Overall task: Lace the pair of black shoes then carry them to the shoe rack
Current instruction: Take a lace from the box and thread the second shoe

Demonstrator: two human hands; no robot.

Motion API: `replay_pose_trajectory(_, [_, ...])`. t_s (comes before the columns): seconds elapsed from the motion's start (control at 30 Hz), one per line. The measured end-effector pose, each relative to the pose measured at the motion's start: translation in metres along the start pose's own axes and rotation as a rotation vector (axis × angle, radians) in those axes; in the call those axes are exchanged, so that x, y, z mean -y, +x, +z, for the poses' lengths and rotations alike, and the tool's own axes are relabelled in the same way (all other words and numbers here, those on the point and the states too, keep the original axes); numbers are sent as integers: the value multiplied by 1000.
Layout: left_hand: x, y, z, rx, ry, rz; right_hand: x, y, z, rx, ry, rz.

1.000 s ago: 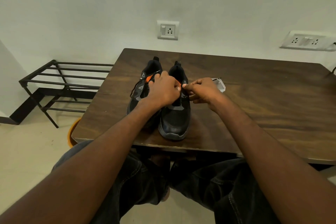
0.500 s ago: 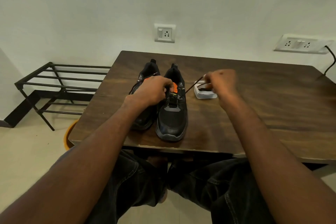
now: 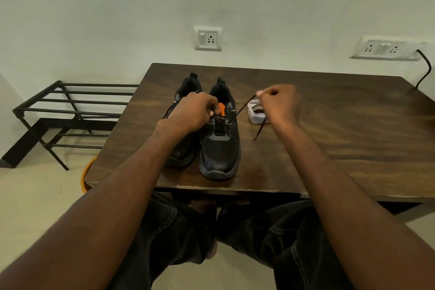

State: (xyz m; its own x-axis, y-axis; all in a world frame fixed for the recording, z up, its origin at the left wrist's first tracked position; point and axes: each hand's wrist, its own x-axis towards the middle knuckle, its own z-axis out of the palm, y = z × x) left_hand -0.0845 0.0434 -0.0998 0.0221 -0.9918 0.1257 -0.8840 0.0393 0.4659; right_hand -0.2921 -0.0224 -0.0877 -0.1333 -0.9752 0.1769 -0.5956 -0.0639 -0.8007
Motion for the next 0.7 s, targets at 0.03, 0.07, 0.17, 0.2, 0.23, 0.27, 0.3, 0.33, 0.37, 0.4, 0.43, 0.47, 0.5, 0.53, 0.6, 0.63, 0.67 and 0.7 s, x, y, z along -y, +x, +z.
replay_pose_trajectory(0.03, [0, 1, 0, -9, 5, -1, -1, 6, -10, -156, 32, 76])
replay_pose_trajectory(0.07, [1, 1, -1, -13, 8, -2, -2, 11, -17, -234, 8, 108])
replay_pose_trajectory(0.17, [2, 2, 0, -4, -9, 2, -8, 10, -13, -119, -181, -71])
replay_pose_trajectory(0.2, [2, 2, 0, -9, -15, 0, -7, 4, -7, -21, -218, -158])
replay_pose_trajectory(0.23, [2, 2, 0, -21, -16, -2, -5, -3, 0, 96, -246, -230])
replay_pose_trajectory(0.27, [2, 2, -1, -36, -19, -2, -3, -10, 7, 238, -274, -270])
replay_pose_trajectory(0.3, [2, 1, -1, -43, -23, 1, -1, -17, 16, 390, -301, -275])
replay_pose_trajectory(0.33, [3, 0, -1, -39, -29, 7, 0, -22, 22, 510, -334, -270])
replay_pose_trajectory(0.37, [3, 0, -1, -31, -31, 14, -1, -23, 27, 561, -361, -267])
replay_pose_trajectory(0.4, [4, 0, -1, -24, -32, 19, -1, -22, 28, 543, -358, -265])
replay_pose_trajectory(0.43, [5, 0, 0, -22, -38, 17, -2, -18, 27, 492, -331, -245])
replay_pose_trajectory(0.47, [7, 0, -1, -21, -52, 9, -2, -14, 23, 410, -298, -214])
replay_pose_trajectory(0.5, [7, 0, -1, -15, -68, 0, -2, -9, 18, 296, -264, -160])
replay_pose_trajectory(0.53, [7, 0, -1, -7, -83, -5, -2, -4, 11, 169, -225, -91])
replay_pose_trajectory(0.6, [7, 1, -3, 13, -97, -2, -4, 2, 1, -36, -208, 26])
replay_pose_trajectory(0.63, [7, 1, -3, 19, -102, 0, -7, 4, 1, -79, -253, 15])
replay_pose_trajectory(0.67, [7, 1, -4, 24, -113, 0, -8, 3, 1, -76, -307, -58])
replay_pose_trajectory(0.7, [7, 2, -4, 28, -123, -4, -9, 1, 4, -21, -352, -154])
